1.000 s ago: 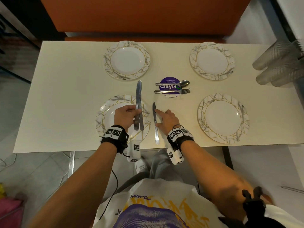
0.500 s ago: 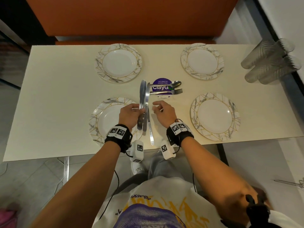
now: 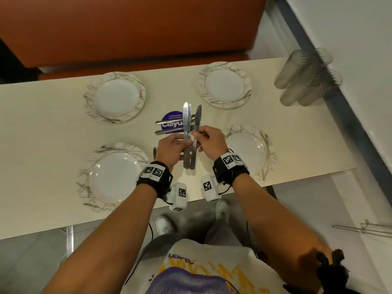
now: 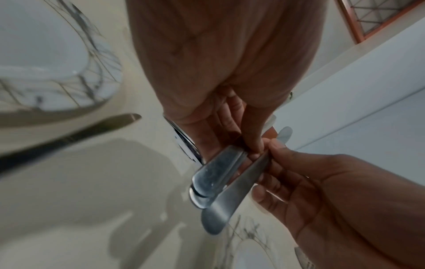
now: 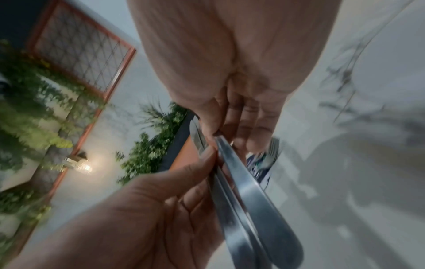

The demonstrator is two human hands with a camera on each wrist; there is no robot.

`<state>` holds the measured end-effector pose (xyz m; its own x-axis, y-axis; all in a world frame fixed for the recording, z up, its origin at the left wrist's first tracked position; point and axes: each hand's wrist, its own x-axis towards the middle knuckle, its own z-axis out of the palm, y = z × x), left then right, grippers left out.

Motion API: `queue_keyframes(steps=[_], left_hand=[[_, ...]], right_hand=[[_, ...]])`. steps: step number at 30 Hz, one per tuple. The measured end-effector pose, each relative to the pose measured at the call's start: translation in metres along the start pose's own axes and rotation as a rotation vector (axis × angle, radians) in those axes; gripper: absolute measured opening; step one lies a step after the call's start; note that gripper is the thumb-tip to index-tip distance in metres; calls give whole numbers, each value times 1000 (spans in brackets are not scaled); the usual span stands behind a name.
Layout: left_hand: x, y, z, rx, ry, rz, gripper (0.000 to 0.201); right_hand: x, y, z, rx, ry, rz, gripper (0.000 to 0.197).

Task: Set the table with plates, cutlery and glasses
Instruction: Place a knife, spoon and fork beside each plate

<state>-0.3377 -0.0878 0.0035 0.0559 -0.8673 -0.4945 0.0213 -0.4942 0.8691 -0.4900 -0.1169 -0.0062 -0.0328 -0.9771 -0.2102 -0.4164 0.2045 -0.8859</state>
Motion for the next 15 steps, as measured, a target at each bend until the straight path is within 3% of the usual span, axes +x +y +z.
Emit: queue_keyframes(steps=[6, 15], left_hand=[[15, 8, 91, -57, 1, -39, 21], [19, 2, 189, -115, 29, -106, 14]], right_hand=[[22, 38, -109, 76, 46, 71, 14], [43, 140, -262, -225, 80, 212, 21]])
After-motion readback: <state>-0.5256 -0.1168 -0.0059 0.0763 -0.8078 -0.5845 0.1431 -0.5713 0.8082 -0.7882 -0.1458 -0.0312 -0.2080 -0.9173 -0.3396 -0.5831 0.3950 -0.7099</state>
